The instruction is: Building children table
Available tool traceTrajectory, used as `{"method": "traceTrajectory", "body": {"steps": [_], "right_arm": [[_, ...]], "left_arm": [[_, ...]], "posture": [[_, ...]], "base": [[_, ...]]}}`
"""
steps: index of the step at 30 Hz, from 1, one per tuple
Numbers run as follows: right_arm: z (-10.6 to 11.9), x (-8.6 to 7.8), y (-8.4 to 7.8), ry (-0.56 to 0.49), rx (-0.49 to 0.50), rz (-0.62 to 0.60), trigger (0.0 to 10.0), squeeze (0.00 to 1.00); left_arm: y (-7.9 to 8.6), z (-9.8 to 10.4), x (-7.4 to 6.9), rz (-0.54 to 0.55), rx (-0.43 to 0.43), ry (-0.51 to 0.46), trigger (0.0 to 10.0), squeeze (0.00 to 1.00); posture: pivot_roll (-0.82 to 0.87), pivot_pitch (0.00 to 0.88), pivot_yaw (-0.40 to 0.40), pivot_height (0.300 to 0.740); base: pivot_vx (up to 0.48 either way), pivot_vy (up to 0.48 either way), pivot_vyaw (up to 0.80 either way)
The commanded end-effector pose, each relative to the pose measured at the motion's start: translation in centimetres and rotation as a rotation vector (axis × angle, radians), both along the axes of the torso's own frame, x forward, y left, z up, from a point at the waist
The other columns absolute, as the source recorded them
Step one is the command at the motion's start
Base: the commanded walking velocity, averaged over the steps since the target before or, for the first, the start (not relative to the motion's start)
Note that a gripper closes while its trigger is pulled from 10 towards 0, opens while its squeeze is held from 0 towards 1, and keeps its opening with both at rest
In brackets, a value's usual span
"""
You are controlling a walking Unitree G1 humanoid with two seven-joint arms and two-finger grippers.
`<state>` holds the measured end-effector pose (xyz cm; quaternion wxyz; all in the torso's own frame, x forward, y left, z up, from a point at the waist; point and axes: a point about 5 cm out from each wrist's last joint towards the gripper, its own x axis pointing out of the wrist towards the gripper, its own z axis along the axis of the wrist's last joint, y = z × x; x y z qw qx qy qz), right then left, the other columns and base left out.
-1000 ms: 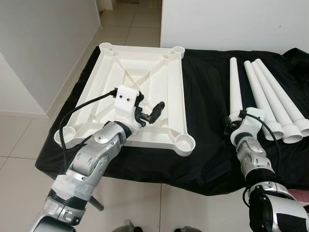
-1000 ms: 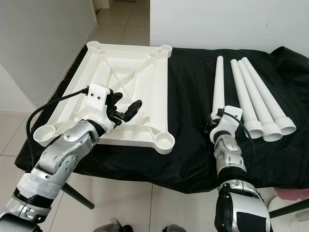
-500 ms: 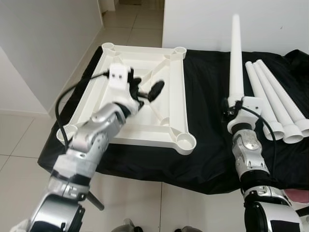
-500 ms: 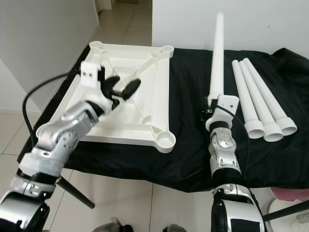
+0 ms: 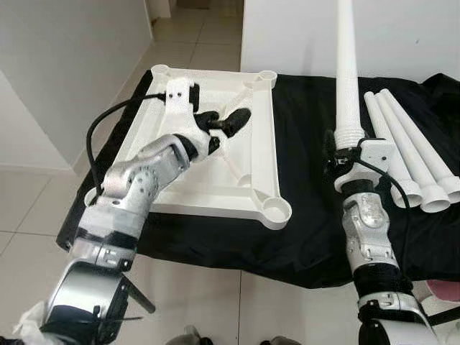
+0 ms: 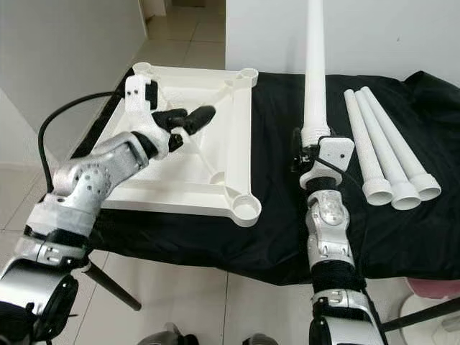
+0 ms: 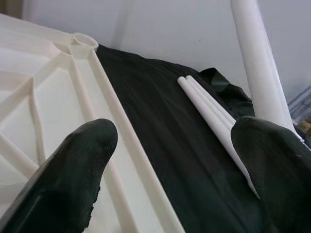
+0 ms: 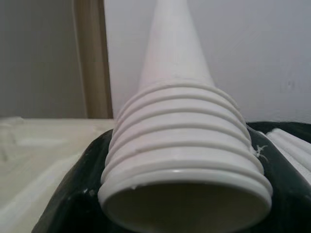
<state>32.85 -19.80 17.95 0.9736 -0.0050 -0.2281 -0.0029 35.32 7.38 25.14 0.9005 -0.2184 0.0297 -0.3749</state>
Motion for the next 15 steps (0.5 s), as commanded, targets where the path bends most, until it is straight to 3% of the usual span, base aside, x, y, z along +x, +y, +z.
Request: {"method": "traceTrajectory", "body": {"steps": [1, 8, 10, 15], "right_arm": [[0.6, -0.3, 0.7, -0.049, 0.007, 0.037, 10.0, 0.00], [0.9, -0.6, 1.8, -0.068, -0.017, 0.094, 10.0, 0.00], [1.0, -0.9, 3.1, -0.075, -0.023, 0.187, 10.0, 0.00], [0.8, -1.2, 4.2, -0.074, -0.034, 0.252, 10.0, 0.00]], "left_arm": [[-1.0, 0.9, -1.3, -0.377, -0.090, -0.106, 10.0, 0.00], [-1.4, 1.3, -1.2, -0.427, -0.075, -0.081, 10.0, 0.00], [-1.6, 2.1, -0.9, -0.458, -0.120, -0.056, 10.0, 0.00], [-1.7, 2.7, -0.7, -0.472, -0.167, -0.035, 10.0, 0.00]], "posture": [[-0.04, 0.000, 0.028, 0.740], [-0.04, 0.000, 0.023, 0.740], [-0.03, 0.000, 0.028, 0.740], [-0.03, 0.000, 0.026, 0.740]], "base": [[0.000, 0.000, 0.00], [0.000, 0.000, 0.00], [0.000, 0.000, 0.00], [0.000, 0.000, 0.00]]}}
